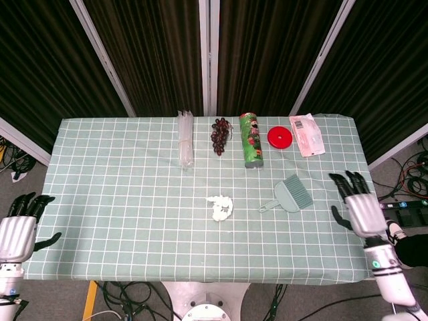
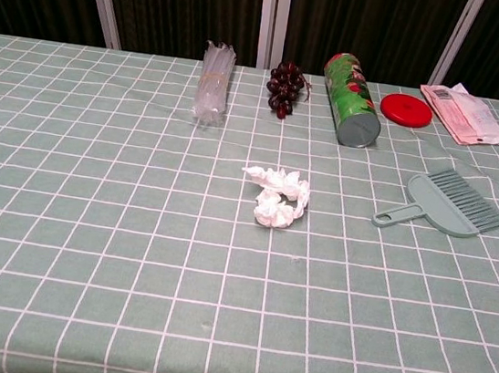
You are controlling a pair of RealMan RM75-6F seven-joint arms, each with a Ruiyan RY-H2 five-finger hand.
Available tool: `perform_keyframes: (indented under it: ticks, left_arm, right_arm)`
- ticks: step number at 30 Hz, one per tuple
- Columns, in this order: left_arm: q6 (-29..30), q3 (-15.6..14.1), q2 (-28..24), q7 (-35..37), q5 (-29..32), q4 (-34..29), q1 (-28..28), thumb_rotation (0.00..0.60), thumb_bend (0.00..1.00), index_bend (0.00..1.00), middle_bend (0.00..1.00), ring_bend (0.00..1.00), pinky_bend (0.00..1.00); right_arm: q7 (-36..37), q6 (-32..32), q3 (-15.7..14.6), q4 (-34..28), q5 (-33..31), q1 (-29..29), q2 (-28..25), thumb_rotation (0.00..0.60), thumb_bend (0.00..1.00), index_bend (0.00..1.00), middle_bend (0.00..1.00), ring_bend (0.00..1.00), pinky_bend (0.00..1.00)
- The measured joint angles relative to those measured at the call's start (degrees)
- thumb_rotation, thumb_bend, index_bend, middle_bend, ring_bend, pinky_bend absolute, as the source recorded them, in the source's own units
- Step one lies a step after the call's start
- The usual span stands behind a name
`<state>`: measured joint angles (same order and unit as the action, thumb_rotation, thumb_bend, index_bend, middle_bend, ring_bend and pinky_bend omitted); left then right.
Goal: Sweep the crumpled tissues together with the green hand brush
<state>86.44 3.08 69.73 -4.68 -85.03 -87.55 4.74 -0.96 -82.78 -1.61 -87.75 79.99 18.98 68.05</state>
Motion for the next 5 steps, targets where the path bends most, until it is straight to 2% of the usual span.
perform_keyframes:
  ticks: [5]
  left_arm:
    - [0.0,0.1,0.0,-0.8,-0.4,-0.6,0.3,0.600,0.11,0.21,0.20,0.11,0.12]
  right_arm:
    - [0.0,-6.5,-1.1,-3.8,0.4,-6.9,-2.8,0.600,0.33,0.07,0.13,0.00,0.00]
